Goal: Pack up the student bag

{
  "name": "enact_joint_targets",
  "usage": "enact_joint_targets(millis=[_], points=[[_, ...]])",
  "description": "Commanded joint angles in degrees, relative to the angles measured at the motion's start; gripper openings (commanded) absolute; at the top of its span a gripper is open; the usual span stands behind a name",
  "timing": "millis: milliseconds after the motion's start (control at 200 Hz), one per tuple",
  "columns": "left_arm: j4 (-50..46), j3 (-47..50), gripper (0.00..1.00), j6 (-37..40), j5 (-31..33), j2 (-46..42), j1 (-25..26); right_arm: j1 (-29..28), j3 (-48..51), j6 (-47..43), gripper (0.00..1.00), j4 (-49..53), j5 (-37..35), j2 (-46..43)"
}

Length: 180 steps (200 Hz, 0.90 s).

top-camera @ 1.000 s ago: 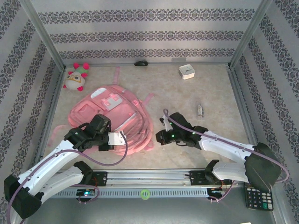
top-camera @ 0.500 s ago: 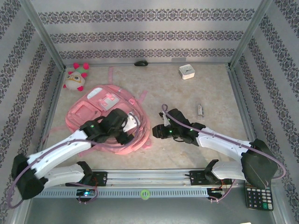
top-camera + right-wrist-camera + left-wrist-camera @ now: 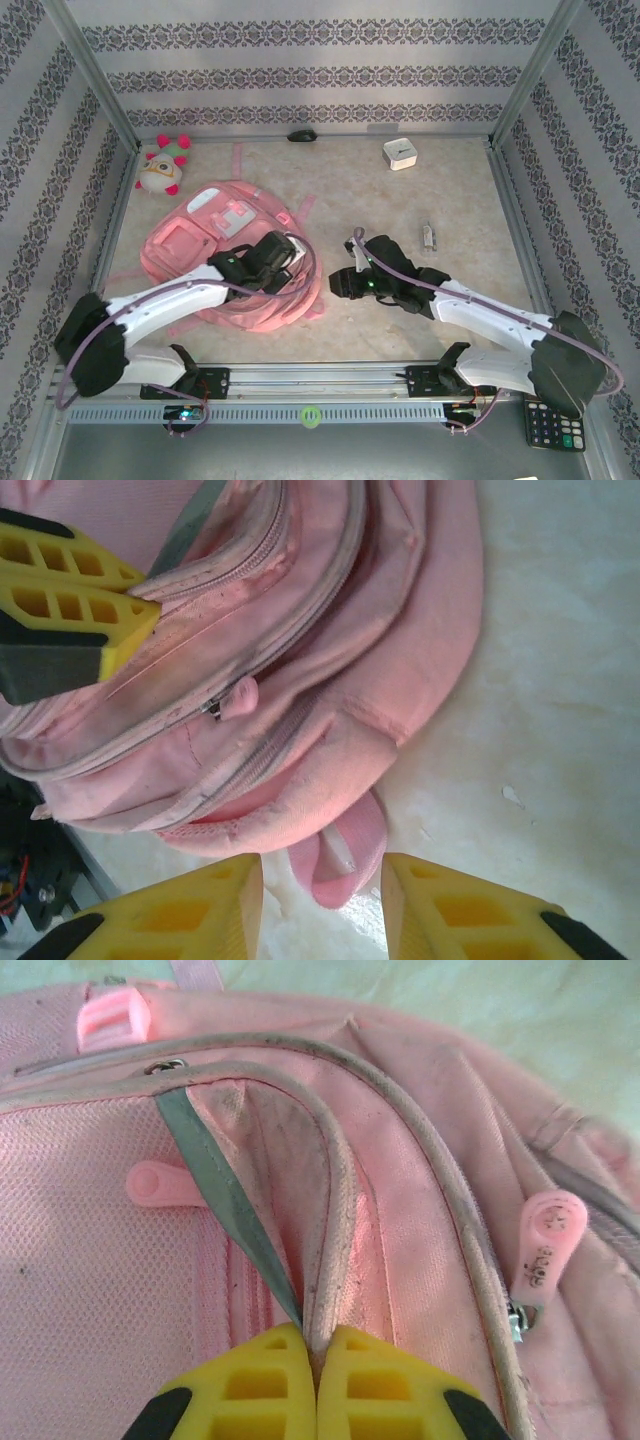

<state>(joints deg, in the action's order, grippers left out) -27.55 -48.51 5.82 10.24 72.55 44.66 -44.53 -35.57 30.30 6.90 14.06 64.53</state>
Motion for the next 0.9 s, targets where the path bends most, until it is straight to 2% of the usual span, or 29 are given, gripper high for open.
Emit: enact_joint_targets(millis=[0,120,310,425,520,605,894], points=[[4.6,2.74,0.0,2.88,-17.04,-10.31,-0.88,-2.96,0.73,-11.83,0.37,-2.4,-0.37,-3.19],[3.74,4.01,0.0,3.8,-24.47,-16.35,-1.02,-7.68,0.41,-19.46,0.4,-3.06,-0.22,-3.47],[2.94,3.78,0.0,4.38,-26.19,-18.17,-1.25,-12.51,0.54,-26.93,0.42,-6.61,-1.99,-1.52],[3.13,3.17,0.0,4.8,-26.15,-17.98,-1.42,-13.11,2.42,-31.22,0.44,-9.37,-3.4,-1.67],[3.63,2.83,0.0,4.59,-24.68,-17.46,-1.84,-13.12,2.71,-31.9,0.45,-10.07,-1.55,-1.57],[3.8,2.27,0.0,4.11,-23.08,-16.4,-2.08,-13.53,2.53,-29.03,0.46,-9.4,0.4,-1.68],[5.67,1.48,0.0,2.31,-24.36,-15.1,-2.27,-17.38,2.57,-23.88,0.43,-9.32,-1.8,1.22]])
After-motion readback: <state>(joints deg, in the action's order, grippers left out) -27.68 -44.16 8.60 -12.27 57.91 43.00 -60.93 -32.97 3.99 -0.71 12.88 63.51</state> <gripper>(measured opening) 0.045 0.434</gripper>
